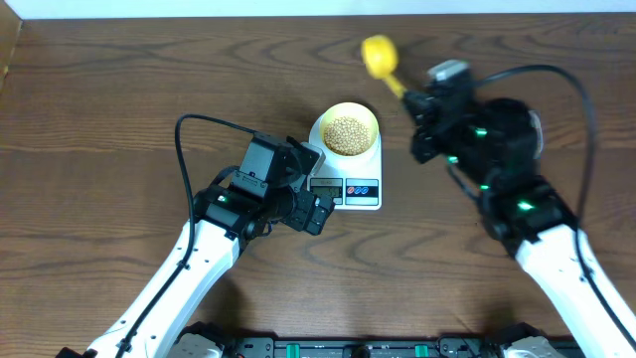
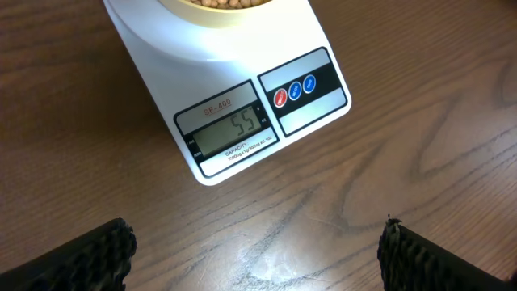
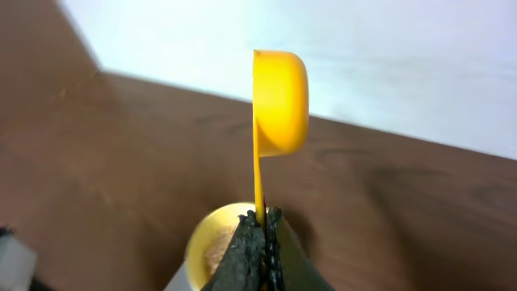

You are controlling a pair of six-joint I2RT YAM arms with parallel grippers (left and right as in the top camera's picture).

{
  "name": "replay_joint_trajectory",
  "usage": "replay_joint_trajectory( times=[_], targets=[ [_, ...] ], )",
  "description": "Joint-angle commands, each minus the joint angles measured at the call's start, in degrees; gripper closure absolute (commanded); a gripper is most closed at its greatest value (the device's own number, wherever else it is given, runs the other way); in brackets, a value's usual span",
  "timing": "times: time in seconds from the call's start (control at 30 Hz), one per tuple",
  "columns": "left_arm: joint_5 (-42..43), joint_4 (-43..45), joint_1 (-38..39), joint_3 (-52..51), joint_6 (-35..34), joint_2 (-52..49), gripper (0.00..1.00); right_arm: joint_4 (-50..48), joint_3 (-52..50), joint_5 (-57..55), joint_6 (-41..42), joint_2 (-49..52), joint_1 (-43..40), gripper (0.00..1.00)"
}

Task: Scoop item into bowl and weigh 50g on scale
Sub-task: 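Swing the scoop back right to the soybean tub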

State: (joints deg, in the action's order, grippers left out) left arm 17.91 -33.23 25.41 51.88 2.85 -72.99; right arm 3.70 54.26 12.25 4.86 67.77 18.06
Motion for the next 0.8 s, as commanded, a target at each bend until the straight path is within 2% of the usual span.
replay_joint_trajectory(
  times=[0.0, 0.3, 0.47, 0.77],
  targets=[
    [0.5, -0.2, 0.1, 0.9, 0.5, -0.4, 0.02, 2.3, 0.9, -1.3, 5.4, -2.5, -6.1, 0.99],
    [0.5, -0.2, 0.1, 0.9, 0.5, -0.4, 0.02, 17.4, 0.9, -3.8, 11.9, -3.4, -20.6, 0.99],
    [0.5, -0.2, 0.1, 0.9, 0.5, -0.4, 0.02, 23.5, 0.8, -12.5, 11.8, -3.3, -21.9, 0.99],
    [0.5, -0.2, 0.1, 0.9, 0.5, -0.4, 0.02, 24.2, 0.8, -21.5, 11.8, -3.3, -21.9, 0.99]
  ],
)
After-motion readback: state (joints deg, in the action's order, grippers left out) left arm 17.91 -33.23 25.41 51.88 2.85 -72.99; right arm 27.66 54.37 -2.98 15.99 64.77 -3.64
